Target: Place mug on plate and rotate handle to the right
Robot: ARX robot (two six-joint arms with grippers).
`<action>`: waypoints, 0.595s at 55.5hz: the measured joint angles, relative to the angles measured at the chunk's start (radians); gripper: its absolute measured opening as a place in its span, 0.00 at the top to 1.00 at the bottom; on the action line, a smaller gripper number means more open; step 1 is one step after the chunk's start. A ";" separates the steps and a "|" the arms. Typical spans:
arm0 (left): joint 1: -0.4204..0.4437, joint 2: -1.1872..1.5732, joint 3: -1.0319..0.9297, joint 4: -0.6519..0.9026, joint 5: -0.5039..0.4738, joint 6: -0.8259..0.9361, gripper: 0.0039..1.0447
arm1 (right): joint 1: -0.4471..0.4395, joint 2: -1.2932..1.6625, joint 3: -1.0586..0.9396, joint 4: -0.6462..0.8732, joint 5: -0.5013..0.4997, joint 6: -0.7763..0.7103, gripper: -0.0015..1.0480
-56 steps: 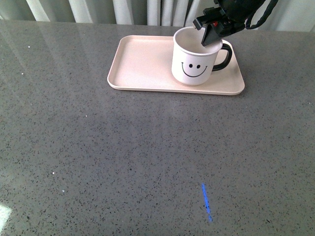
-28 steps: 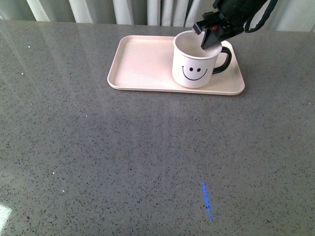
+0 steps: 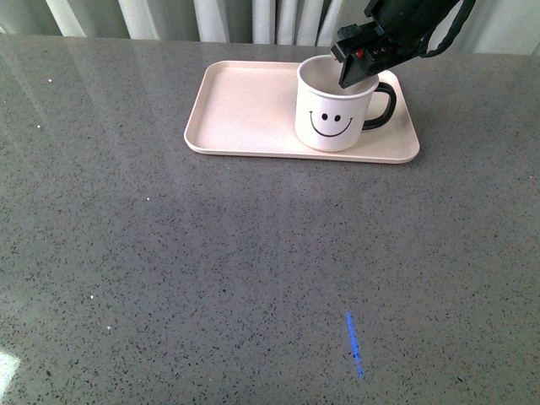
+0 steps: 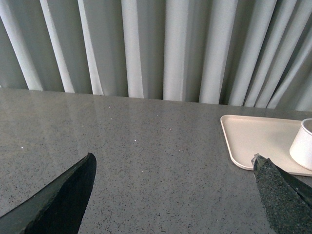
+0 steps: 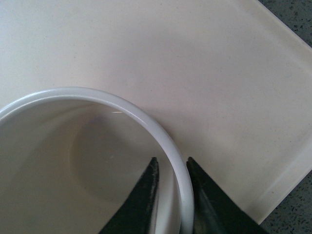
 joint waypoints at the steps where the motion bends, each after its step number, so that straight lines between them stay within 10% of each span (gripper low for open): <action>1: 0.000 0.000 0.000 0.000 0.000 0.000 0.09 | 0.000 0.000 0.000 0.001 0.000 -0.003 0.66; 18: 0.000 0.000 0.000 0.000 0.000 0.000 0.09 | -0.006 -0.015 -0.006 0.043 0.008 -0.021 0.08; 33: 0.000 0.000 0.000 0.000 0.000 0.000 0.09 | -0.018 -0.259 -0.257 0.261 -0.024 -0.025 0.09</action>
